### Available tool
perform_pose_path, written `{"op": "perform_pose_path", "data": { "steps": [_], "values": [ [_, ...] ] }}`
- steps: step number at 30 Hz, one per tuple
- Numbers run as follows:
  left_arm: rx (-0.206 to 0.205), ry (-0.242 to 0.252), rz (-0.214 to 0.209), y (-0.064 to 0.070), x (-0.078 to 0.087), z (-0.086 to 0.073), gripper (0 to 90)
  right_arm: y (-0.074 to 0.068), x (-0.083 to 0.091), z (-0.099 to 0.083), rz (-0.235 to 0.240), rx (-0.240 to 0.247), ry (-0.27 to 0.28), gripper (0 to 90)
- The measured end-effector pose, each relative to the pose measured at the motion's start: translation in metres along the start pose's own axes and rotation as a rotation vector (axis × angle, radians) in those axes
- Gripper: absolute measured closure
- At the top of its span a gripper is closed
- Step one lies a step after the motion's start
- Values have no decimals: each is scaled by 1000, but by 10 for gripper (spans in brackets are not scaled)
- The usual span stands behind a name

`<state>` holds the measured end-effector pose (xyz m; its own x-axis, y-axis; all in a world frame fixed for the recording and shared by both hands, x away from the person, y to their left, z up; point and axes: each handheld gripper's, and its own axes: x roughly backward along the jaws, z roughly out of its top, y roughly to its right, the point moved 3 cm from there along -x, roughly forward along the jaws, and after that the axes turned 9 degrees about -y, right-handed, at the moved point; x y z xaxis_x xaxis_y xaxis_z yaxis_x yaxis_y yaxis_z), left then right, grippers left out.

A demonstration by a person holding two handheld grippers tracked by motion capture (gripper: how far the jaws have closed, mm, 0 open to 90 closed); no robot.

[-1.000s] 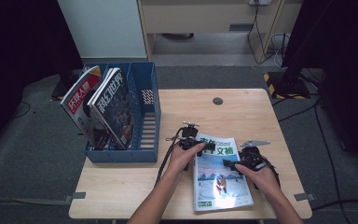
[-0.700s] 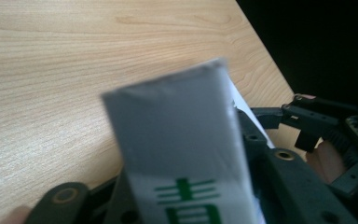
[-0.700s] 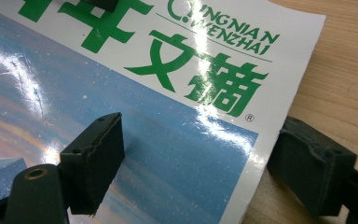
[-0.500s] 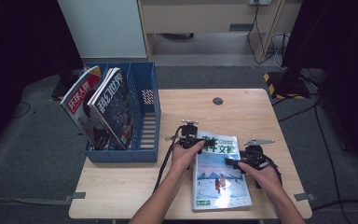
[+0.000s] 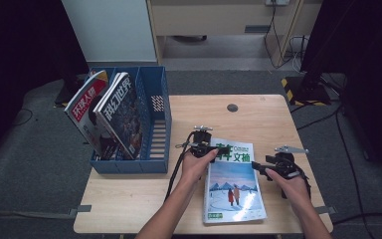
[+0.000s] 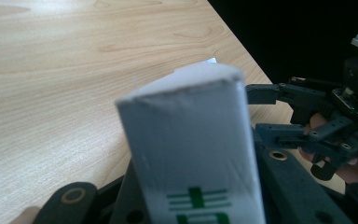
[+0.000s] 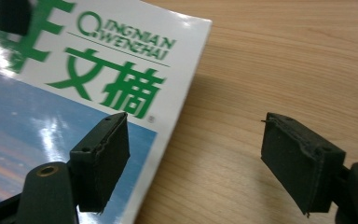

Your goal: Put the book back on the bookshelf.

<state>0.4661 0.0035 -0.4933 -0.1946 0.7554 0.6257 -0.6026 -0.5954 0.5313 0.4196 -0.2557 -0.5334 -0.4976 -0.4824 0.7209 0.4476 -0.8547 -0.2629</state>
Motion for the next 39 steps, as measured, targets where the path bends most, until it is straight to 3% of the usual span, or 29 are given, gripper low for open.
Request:
{"op": "perform_pose_path", "data": {
  "steps": [4, 10, 19, 39],
  "values": [
    [-23, 16, 0, 2, 6, 2, 708, 3, -2, -1, -55, 1, -15, 234],
    [-46, 33, 1, 6, 15, 5, 713, 2, -7, -4, -86, 37, -41, 236],
    [-107, 74, 6, 17, 32, 15, 724, 1, -12, -7, -98, 45, -79, 235],
    [-158, 164, 8, 24, 59, 30, 734, -1, -15, -8, -94, 44, -90, 233]
  ]
}}
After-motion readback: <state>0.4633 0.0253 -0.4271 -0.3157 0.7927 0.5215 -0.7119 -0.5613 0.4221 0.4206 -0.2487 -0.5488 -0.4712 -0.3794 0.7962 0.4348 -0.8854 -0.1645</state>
